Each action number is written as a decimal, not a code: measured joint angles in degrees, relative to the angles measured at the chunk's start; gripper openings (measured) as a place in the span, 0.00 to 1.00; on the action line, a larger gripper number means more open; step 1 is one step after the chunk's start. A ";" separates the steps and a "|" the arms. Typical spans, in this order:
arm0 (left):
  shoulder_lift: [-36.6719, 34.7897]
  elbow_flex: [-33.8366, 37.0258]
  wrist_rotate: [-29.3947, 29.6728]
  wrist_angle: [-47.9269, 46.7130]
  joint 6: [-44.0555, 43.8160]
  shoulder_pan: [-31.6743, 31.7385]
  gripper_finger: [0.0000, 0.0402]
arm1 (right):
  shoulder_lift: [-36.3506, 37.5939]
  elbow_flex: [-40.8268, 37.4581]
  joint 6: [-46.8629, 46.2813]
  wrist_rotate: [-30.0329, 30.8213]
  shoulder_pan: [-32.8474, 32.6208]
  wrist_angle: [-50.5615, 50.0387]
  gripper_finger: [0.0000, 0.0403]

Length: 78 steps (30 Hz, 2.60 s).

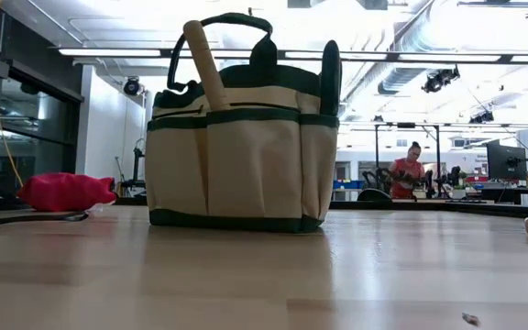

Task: Pick & Place Garden tools in Gardening bag
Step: Put the brown trowel into the gardening bag

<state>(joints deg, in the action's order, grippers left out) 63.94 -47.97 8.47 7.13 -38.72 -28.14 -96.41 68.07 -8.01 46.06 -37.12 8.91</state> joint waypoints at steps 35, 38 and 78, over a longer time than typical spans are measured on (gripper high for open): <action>4.74 -3.44 20.78 30.45 29.53 6.84 0.64 | 2.46 0.00 31.84 18.26 8.20 37.22 0.10; 5.84 -5.21 21.97 30.53 29.48 8.12 0.69 | 2.46 0.01 31.98 18.53 8.39 37.22 0.10; 8.25 -8.63 23.45 30.78 26.40 9.79 0.47 | 2.46 0.02 32.30 18.41 8.41 36.27 0.11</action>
<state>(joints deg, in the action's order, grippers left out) 72.18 -56.60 31.92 37.91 -12.32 -18.35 -93.95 68.10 24.29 64.47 -28.71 45.17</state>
